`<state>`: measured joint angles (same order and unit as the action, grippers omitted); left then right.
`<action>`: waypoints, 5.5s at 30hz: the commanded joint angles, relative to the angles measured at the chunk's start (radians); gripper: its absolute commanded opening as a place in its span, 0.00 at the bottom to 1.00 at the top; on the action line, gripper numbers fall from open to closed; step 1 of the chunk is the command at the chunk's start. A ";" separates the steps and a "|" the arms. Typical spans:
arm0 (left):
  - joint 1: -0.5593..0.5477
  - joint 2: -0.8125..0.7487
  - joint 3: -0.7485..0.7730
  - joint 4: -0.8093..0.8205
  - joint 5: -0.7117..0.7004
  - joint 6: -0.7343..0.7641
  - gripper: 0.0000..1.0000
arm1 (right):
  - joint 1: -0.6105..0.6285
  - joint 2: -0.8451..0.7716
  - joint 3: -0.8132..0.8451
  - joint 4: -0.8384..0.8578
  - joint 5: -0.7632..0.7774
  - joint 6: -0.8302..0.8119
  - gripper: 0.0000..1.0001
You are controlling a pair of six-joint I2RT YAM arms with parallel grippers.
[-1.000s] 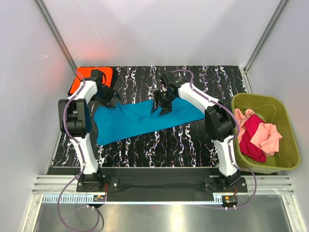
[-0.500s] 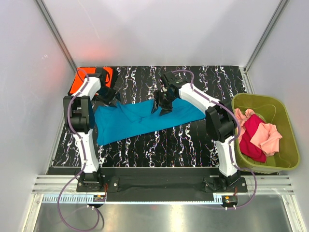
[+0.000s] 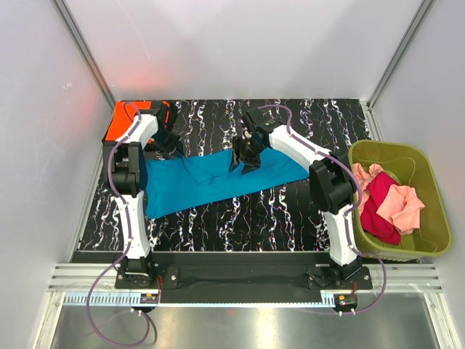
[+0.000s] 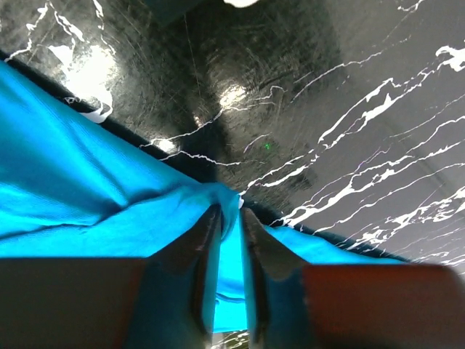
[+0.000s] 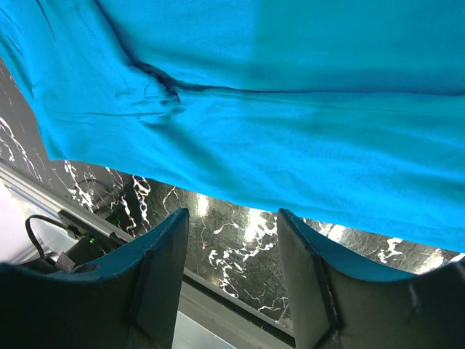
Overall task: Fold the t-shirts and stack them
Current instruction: Fold the tshirt
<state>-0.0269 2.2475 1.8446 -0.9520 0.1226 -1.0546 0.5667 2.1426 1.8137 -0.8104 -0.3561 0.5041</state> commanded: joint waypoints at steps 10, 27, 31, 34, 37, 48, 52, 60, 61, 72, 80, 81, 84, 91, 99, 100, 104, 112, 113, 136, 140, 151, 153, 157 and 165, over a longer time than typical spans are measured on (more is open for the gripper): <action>-0.025 -0.127 -0.008 -0.054 -0.167 0.162 0.05 | -0.005 0.048 0.102 0.019 -0.130 0.033 0.59; -0.091 -0.328 -0.289 -0.047 -0.297 0.255 0.08 | 0.101 0.211 0.085 0.507 -0.413 0.536 0.48; -0.091 -0.312 -0.268 -0.044 -0.288 0.260 0.08 | 0.121 0.226 0.081 0.482 -0.333 0.537 0.37; -0.091 -0.295 -0.248 -0.042 -0.287 0.265 0.08 | 0.128 0.234 0.087 0.449 -0.288 0.537 0.31; -0.091 -0.287 -0.237 -0.044 -0.285 0.269 0.08 | 0.137 0.224 0.079 0.409 -0.235 0.533 0.30; -0.091 -0.269 -0.229 -0.041 -0.281 0.269 0.09 | 0.148 0.260 0.111 0.363 -0.156 0.557 0.37; -0.091 -0.266 -0.219 -0.042 -0.281 0.269 0.09 | 0.151 0.290 0.124 0.367 -0.152 0.568 0.38; -0.091 -0.259 -0.206 -0.045 -0.267 0.269 0.09 | 0.154 0.329 0.187 0.315 -0.101 0.579 0.38; -0.093 -0.259 -0.206 -0.044 -0.267 0.269 0.09 | 0.154 0.329 0.185 0.315 -0.092 0.586 0.38; -0.093 -0.262 -0.239 -0.025 -0.268 0.286 0.09 | 0.154 0.349 0.240 0.188 -0.050 0.656 0.26; -0.093 -0.276 -0.280 -0.010 -0.281 0.304 0.09 | 0.137 0.353 0.272 0.186 -0.070 0.614 0.00; -0.093 -0.278 -0.281 -0.010 -0.282 0.308 0.09 | 0.139 0.346 0.276 0.183 -0.069 0.607 0.00; -0.093 -0.282 -0.288 -0.007 -0.290 0.318 0.09 | 0.134 0.324 0.288 0.157 -0.055 0.561 0.00; -0.094 -0.330 -0.343 0.015 -0.308 0.324 0.09 | 0.116 0.283 0.279 0.129 -0.084 0.427 0.00; -0.100 -0.339 -0.390 0.018 -0.320 0.324 0.09 | 0.110 0.241 0.202 0.143 -0.152 0.332 0.00; -0.100 -0.342 -0.395 0.016 -0.325 0.324 0.10 | 0.110 0.235 0.194 0.149 -0.152 0.323 0.00; -0.100 -0.344 -0.410 0.016 -0.339 0.323 0.12 | 0.108 0.247 0.196 0.129 -0.191 0.301 0.00; -0.100 -0.394 -0.413 0.001 -0.362 0.331 0.41 | 0.102 0.250 0.254 0.022 -0.186 0.179 0.15; -0.100 -0.411 -0.415 0.001 -0.362 0.337 0.45 | 0.099 0.247 0.266 0.001 -0.172 0.160 0.17; -0.263 -0.338 -0.360 -0.039 -0.198 0.077 0.68 | -0.108 0.296 0.555 -0.279 0.350 -0.397 0.77; -0.269 -0.322 -0.344 -0.053 -0.245 0.088 0.69 | -0.136 0.286 0.491 -0.225 0.410 -0.447 0.78; -0.272 -0.174 -0.280 -0.041 -0.247 0.082 0.70 | -0.180 0.355 0.484 -0.190 0.439 -0.492 0.78; -0.274 -0.137 -0.253 -0.042 -0.227 0.081 0.70 | -0.180 0.341 0.425 -0.178 0.495 -0.474 0.78; -0.288 -0.086 -0.237 -0.039 -0.216 0.071 0.69 | -0.180 0.286 0.290 -0.167 0.574 -0.421 0.78; -0.364 -0.016 -0.182 -0.060 -0.205 0.085 0.67 | -0.180 0.071 -0.123 -0.128 0.614 -0.297 0.78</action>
<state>-0.3344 2.1399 1.6310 -1.0256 -0.0765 -0.9714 0.3832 2.2509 1.8084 -0.8841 0.1852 0.1436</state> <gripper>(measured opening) 0.676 0.781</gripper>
